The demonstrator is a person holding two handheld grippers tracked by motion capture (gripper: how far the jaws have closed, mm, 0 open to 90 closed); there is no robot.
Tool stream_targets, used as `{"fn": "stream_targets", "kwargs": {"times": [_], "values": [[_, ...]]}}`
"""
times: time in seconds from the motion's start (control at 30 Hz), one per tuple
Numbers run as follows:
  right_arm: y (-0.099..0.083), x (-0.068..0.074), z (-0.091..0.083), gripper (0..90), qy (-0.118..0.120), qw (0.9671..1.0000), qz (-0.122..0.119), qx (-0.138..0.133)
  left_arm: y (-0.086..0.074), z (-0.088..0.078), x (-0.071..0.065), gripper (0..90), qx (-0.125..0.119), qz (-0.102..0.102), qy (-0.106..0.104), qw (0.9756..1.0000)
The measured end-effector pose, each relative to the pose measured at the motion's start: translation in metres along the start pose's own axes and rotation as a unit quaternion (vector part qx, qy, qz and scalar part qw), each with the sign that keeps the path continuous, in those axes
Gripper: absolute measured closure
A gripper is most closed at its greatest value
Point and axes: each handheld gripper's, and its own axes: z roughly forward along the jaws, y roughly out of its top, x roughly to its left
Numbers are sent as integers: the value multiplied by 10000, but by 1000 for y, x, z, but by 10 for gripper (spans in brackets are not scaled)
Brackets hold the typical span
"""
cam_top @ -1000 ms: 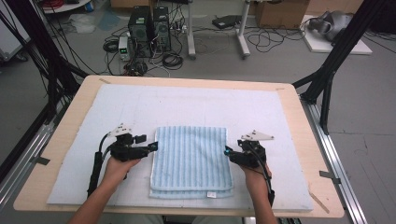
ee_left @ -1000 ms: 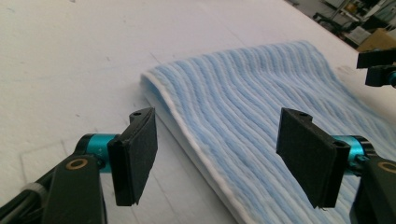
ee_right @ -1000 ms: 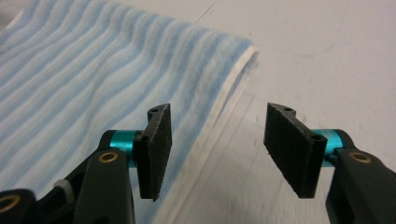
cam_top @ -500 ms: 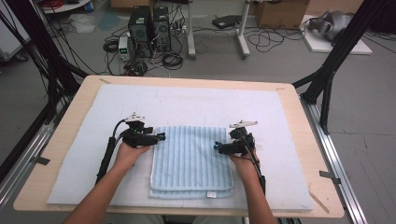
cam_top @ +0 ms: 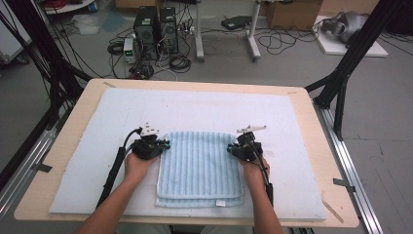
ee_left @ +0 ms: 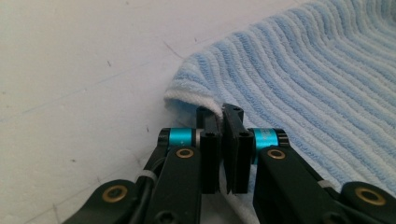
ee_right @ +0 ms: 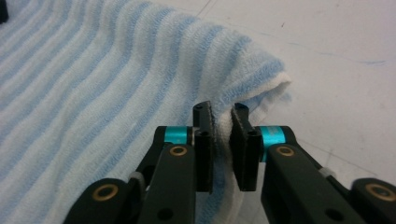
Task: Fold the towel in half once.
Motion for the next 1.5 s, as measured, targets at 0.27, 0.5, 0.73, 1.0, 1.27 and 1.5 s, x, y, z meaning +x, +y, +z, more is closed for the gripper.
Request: {"fn": "stream_targets", "kwargs": {"times": [0.27, 0.5, 0.73, 1.0, 1.27, 1.5], "values": [[7, -1, 4, 846, -164, 9997, -113, -122, 8, 7, 11, 863, -115, -284, 13, 9995], [19, -4, 10, 846, -298, 9991, -113, -265, 28, 14, 22, 862, -232, -278, 61, 9993], [31, -9, 15, 845, -500, 9973, 1, -545, 38, 19, 30, 862, -582, -281, 126, 9978], [37, -9, 26, 813, -683, 9961, 69, -563, 35, 24, 32, 838, -686, 120, 216, 9973], [36, -10, 15, 456, -886, 9935, 200, -688, 31, 17, 34, 417, -581, -390, 92, 9975], [31, 0, -5, 355, -735, 9940, -45, -814, 27, -3, 26, 384, -593, -398, -108, 9974]]}}
